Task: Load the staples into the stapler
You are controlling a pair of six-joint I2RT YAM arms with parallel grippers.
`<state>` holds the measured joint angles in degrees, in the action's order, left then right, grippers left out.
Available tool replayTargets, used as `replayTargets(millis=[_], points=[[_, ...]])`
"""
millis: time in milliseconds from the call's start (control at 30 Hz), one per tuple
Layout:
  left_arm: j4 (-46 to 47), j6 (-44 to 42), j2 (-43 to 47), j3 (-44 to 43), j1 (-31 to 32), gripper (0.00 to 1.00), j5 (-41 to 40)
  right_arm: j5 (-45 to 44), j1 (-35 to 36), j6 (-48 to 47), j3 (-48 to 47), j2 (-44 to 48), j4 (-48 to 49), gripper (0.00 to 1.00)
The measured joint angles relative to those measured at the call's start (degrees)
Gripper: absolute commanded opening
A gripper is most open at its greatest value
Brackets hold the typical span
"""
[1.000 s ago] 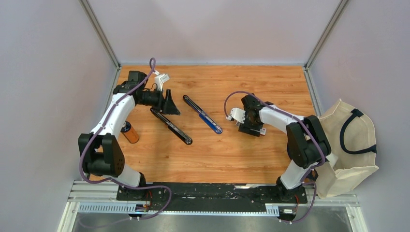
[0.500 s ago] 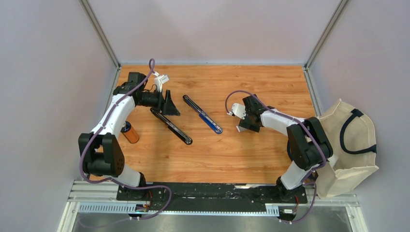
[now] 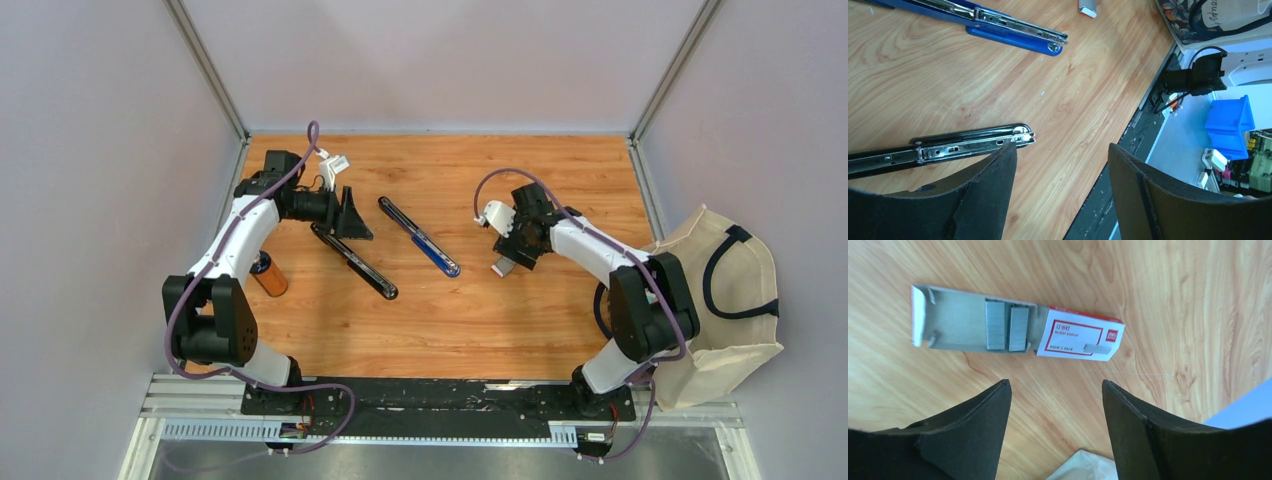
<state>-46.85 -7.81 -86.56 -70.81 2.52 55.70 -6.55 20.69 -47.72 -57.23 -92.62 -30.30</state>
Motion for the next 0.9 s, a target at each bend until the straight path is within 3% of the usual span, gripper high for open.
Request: replayTargets(millis=[367,633,900], points=[[-3.8,-1.9,1.0,-1.1,-2.6,0.76,-1.2,15.9,-1.3,10.3,-8.3,-2.2,-7.4,0.61],[-12.1,-8.7,12.2,-2.8,-10.3,0.78,-5.3,19.1,-2.1,12.6,-8.3,-5.7,-8.7,0.54],[-12.8,-9.9,16.2,2.8,-11.3,0.78,-6.1,19.3,-2.3,14.0,-8.3,-7.6,-8.1,0.53]])
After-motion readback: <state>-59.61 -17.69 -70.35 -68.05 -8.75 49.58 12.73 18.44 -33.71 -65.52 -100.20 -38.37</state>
